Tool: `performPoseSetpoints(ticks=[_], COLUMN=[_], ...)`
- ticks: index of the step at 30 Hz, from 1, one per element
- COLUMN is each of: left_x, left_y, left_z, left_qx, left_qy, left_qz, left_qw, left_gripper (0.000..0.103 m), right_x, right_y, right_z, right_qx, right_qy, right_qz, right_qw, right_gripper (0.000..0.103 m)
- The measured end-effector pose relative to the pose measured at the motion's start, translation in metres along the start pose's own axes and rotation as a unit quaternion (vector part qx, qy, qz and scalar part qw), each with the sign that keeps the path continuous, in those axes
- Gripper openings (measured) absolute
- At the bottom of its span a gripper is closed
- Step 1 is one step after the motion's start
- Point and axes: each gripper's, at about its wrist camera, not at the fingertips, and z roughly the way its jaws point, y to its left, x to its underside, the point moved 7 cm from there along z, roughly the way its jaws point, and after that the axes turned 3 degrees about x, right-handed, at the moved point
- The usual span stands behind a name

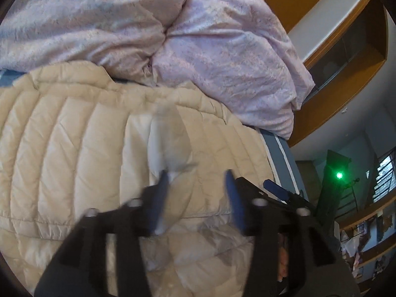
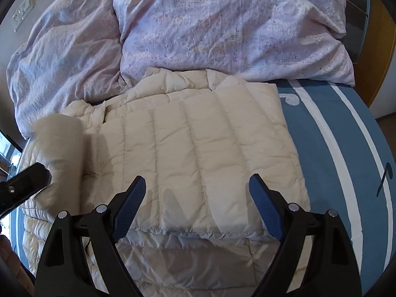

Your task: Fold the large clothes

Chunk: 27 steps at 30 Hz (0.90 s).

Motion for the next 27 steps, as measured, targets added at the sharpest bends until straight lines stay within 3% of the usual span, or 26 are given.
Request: performPoseSetpoints(ticks=[4,9,14,19,21,23,27], left_x=[-0.005,-0.006,-0.003,0.002,0.005,0.010,0.017], left_y=[0.016,0.058,0.095,0.131,0.146,0.158,0.182], left_z=[-0.025,-0.052,-0.068,-0.076,-0.075,-0.072,-0.062], left_qx=[-0.023,-0.089,-0.137,-0.187,-0.201,-0.210,-0.223], left_qy=[-0.020,-0.038,-0.039,-0.042,-0.036,-0.029,-0.017], left_qz=[0.009,0.014,0.008,0.011,0.004,-0.003,-0.012], left_qw=[0.9995,0.9952,0.9898,0.9814,0.9789,0.9772,0.9747], left_gripper=[0.063,0.064,0.064,0.067,0.067,0.067,0.067], right_x=[-0.005,-0.011,-0.005,0.005,0.009,0.013,0.018], right_y=[0.015,0.062,0.106,0.125,0.124,0.115,0.100], right_z=[-0.013,-0.033,-0.024,-0.006,0.009,0.026,0.048], right_qx=[-0.023,-0.071,-0.108,-0.100,-0.079,-0.054,-0.063], right_qy=[-0.017,-0.045,-0.032,-0.022,-0.007,0.014,0.045], right_qz=[-0.006,-0.048,-0.088,-0.115,-0.118,-0.107,-0.071], right_qw=[1.000,0.995,0.990,0.988,0.990,0.993,0.994], right_gripper=[0.086,0.056,0.028,0.021,0.020,0.020,0.020])
